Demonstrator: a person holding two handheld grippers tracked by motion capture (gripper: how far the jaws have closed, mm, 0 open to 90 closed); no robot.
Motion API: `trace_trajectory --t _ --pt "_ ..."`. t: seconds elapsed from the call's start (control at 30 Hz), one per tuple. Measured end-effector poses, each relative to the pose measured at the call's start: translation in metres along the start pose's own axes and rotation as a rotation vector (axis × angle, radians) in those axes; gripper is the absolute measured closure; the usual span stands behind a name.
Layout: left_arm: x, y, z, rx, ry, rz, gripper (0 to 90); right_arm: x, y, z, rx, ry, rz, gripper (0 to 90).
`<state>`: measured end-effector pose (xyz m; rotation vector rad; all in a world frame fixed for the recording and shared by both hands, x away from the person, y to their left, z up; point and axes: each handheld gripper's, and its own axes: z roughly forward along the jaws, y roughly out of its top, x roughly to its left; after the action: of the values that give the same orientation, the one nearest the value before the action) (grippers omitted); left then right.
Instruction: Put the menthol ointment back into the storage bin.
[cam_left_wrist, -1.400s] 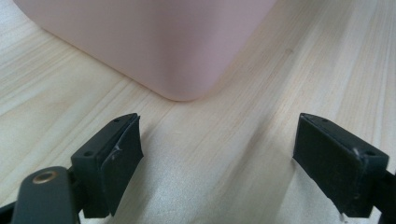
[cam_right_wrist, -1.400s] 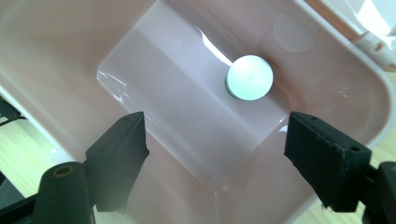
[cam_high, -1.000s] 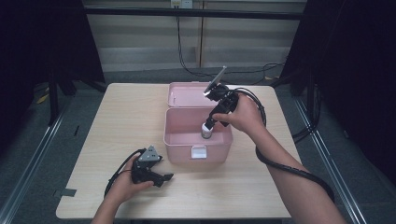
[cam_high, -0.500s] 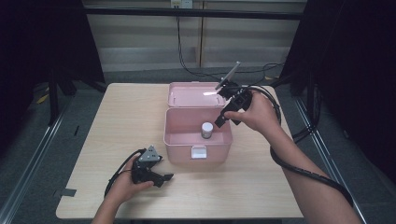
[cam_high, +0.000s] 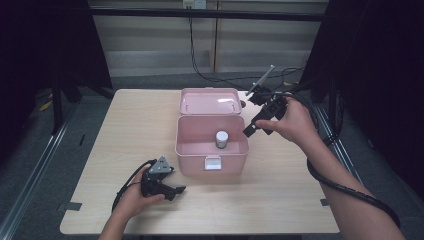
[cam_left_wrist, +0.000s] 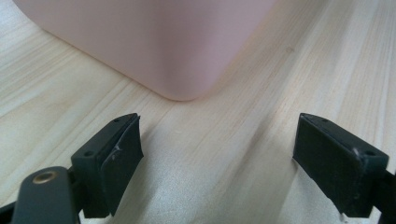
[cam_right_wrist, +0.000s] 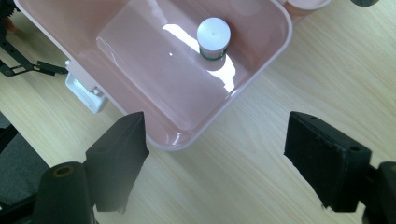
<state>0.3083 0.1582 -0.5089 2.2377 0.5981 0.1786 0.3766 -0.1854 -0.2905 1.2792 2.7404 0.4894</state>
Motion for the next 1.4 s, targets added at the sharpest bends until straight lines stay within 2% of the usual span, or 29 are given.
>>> trace_trajectory --t 0.43,0.7,0.93,1.2,1.4 --pt "-0.001 0.0 0.0 0.006 0.005 0.008 15.0 -0.019 -0.024 -0.009 -0.007 -0.007 0.021 20.5" --pt "-0.001 0.0 0.0 0.01 0.01 0.014 15.0 -0.033 -0.04 -0.011 -0.014 -0.002 0.053 20.5" --pt "-0.001 0.0 0.0 0.01 0.011 0.017 15.0 -0.039 -0.053 -0.004 -0.022 0.006 0.047 20.5" --pt "-0.002 0.0 0.0 0.009 0.014 0.019 15.0 -0.037 -0.066 0.007 -0.015 0.024 0.038 20.5" --pt "-0.002 0.0 0.0 0.012 0.015 0.023 15.0 -0.036 -0.079 0.021 -0.009 0.037 0.032 20.5"
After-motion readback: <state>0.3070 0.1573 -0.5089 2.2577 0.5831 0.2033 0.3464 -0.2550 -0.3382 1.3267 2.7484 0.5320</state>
